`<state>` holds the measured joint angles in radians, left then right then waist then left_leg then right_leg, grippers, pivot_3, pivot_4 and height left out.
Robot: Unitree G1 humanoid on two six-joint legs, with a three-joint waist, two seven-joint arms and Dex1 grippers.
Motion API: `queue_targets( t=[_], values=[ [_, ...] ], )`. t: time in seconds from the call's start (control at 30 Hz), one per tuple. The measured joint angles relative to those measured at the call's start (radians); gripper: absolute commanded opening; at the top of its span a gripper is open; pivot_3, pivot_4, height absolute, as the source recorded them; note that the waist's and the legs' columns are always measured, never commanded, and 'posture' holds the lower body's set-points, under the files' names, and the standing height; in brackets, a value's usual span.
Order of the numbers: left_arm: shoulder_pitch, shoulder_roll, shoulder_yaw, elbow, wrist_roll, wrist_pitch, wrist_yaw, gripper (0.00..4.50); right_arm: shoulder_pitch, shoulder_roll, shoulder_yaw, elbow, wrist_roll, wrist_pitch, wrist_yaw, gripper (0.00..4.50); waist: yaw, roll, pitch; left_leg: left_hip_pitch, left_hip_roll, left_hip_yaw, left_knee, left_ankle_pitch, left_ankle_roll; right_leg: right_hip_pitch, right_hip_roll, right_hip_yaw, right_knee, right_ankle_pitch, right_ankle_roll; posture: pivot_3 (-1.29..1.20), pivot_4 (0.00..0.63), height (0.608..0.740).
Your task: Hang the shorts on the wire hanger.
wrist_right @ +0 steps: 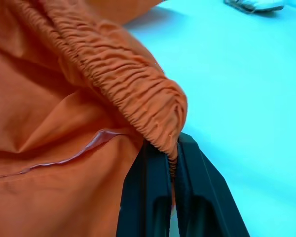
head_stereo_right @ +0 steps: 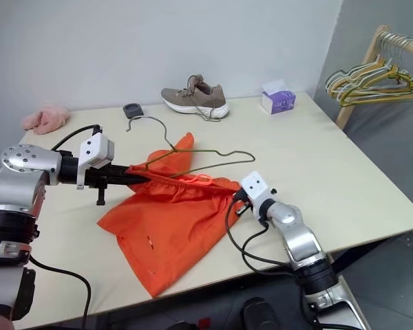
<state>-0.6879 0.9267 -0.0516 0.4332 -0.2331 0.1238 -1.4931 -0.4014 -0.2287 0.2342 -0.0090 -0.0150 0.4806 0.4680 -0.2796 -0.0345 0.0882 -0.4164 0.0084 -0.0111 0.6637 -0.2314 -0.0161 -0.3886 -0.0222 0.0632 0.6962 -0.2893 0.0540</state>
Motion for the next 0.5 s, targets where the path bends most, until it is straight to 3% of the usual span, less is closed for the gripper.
queue_targets(
  t=[0.23,0.5],
  values=[
    [0.042,0.075,-0.002,-0.069,-0.036,0.045,-0.085,0.00,0.001,-0.109,-0.031,-0.073,0.085,0.074,0.078,0.03,0.007,0.000,0.000,0.000,0.000,0.000,0.000,0.000,0.000,0.000,0.001,0.000,0.000,0.000,0.000,-0.21,0.019,0.740],
    [0.013,0.085,-0.034,0.017,0.013,-0.098,-0.084,0.00,0.043,-0.200,-0.054,-0.222,0.181,0.156,0.134,0.03,0.026,0.000,-0.001,0.000,0.000,0.001,0.000,0.000,0.000,0.000,0.003,0.000,0.000,0.000,0.000,-0.22,0.022,0.740]
  ],
)
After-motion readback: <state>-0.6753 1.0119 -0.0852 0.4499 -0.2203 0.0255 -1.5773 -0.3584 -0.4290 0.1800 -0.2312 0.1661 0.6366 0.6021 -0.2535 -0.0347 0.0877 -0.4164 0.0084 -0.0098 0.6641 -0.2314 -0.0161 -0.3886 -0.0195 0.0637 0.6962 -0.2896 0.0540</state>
